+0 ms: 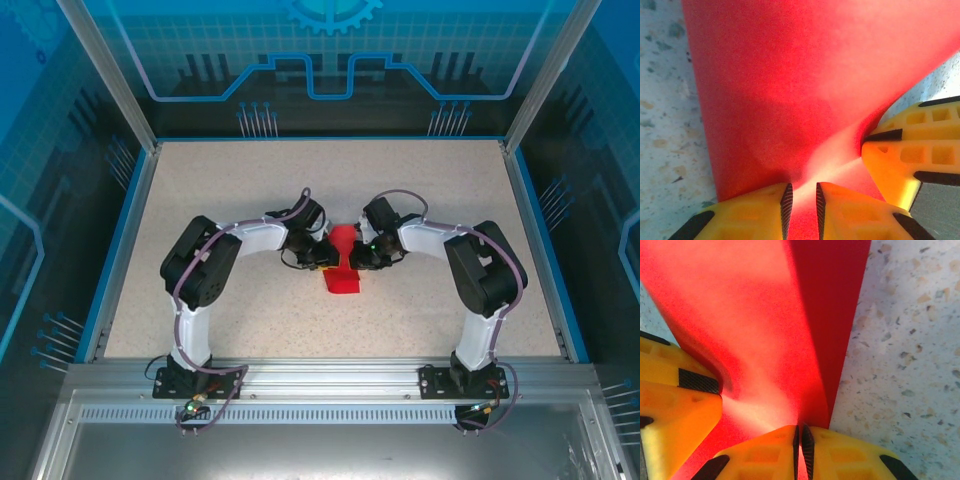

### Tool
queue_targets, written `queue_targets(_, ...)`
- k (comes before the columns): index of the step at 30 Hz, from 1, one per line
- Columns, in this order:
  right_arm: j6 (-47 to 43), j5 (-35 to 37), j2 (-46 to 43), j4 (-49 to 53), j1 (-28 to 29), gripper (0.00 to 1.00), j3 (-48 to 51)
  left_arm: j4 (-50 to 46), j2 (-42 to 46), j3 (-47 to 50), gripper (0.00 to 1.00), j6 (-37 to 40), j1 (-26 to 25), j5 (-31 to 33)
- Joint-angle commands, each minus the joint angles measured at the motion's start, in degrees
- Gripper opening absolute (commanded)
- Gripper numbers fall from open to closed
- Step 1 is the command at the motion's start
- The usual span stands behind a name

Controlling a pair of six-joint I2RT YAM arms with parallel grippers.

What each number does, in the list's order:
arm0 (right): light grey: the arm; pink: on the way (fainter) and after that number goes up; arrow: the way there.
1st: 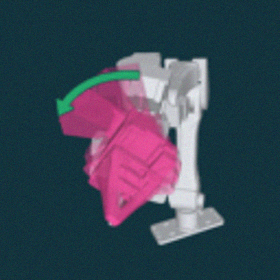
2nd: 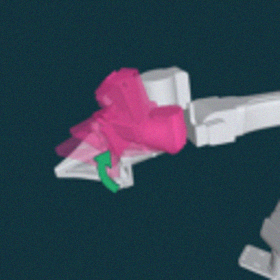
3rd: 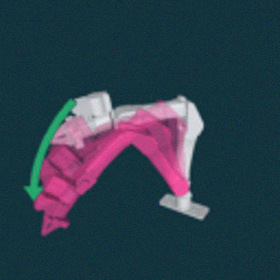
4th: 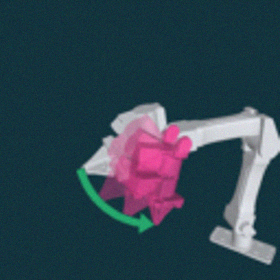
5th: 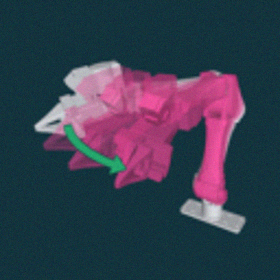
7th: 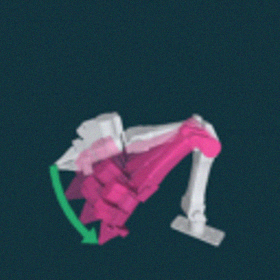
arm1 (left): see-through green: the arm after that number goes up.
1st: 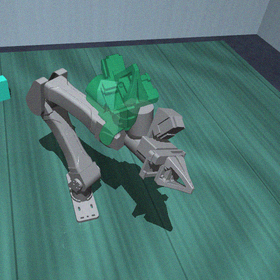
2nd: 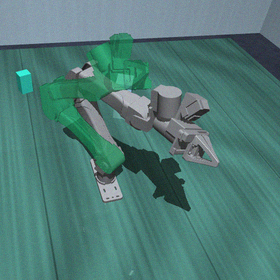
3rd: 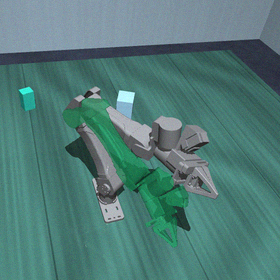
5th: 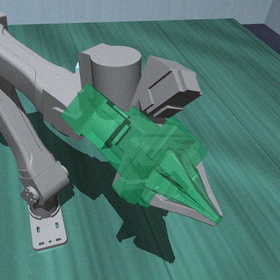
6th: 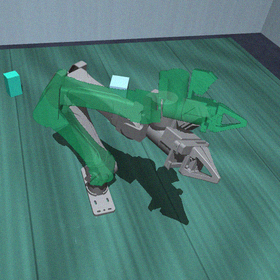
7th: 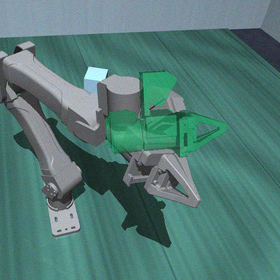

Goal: Fold a paper plane with a square sheet of paper (fold left side to right side)

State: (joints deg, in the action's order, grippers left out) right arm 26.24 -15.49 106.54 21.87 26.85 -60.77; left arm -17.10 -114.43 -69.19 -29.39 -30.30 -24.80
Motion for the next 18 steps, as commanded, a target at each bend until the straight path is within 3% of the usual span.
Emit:
queue_targets(1,-1.1,4.9,3.4,6.7,0.6,0.16,1.5,-1.7,-0.2,3.0,0.24,2.6,2.5,2.7)
queue_targets(9,-1.3,4.7,3.2,6.7,0.5,0.15,1.7,-2.9,5.4,5.4,0.25,4.9,6.3,2.2)
queue_targets(18,-1.0,3.9,2.9,6.2,0.7,0.15,1.6,6.8,8.7,5.4,0.24,0.6,1.9,-4.9)
